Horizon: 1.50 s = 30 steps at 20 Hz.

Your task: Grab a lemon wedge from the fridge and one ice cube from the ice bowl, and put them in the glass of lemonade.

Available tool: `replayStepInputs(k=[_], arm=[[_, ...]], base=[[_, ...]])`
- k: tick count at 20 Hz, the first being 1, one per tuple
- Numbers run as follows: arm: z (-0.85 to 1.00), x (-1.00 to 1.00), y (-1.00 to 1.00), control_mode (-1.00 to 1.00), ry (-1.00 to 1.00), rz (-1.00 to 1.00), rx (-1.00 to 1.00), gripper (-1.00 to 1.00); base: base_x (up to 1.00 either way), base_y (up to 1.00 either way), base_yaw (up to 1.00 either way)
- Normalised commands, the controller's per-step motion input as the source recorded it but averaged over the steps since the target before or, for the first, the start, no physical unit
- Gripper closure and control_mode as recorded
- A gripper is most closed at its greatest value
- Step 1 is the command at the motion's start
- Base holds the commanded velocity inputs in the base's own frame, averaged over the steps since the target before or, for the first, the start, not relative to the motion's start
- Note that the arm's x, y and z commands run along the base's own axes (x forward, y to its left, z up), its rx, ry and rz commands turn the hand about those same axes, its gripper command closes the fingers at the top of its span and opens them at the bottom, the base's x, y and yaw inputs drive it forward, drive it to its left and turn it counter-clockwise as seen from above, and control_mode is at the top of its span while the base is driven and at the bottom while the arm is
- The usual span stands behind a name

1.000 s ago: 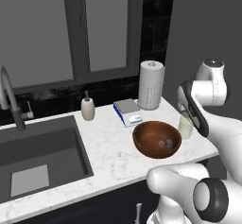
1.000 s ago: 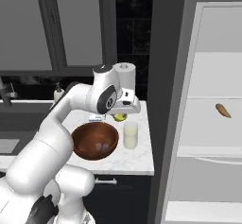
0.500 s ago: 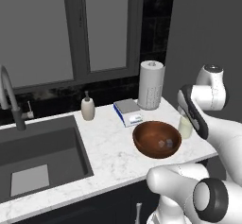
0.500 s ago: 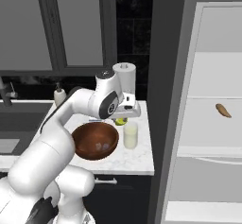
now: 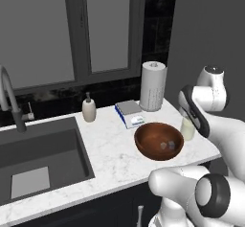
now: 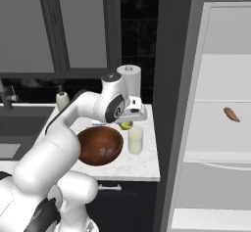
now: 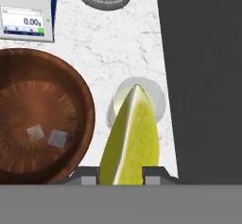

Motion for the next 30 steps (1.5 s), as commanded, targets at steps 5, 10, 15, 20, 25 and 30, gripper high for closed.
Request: replayStepInputs(k=[5, 10, 15, 20, 25, 30], arm=[[-0.01, 0.21, -0.08, -1.00, 0.02, 0.04, 0.01, 1.00], [0.00, 0.26, -0.11, -1.00, 0.00, 0.07, 0.05, 1.00], [-0.13, 0.16, -0.25, -1.00, 0.00, 0.07, 0.04, 1.00], [-0.31, 0.00, -0.22, -1.00, 0.01, 0.06, 0.00, 1.00], [0.00, 0.07, 0.02, -1.00, 0.09, 0.02, 0.00, 1.00], [0.00, 0.18, 0.02, -1.00, 0.08, 0.00, 0.00, 1.00]], base=[[0.00, 0.00, 0.00], [0.00, 0.00, 0.00], [0.00, 0.00, 0.00], [0.00, 0.00, 0.00], [0.00, 0.00, 0.00], [0.00, 0.00, 0.00]])
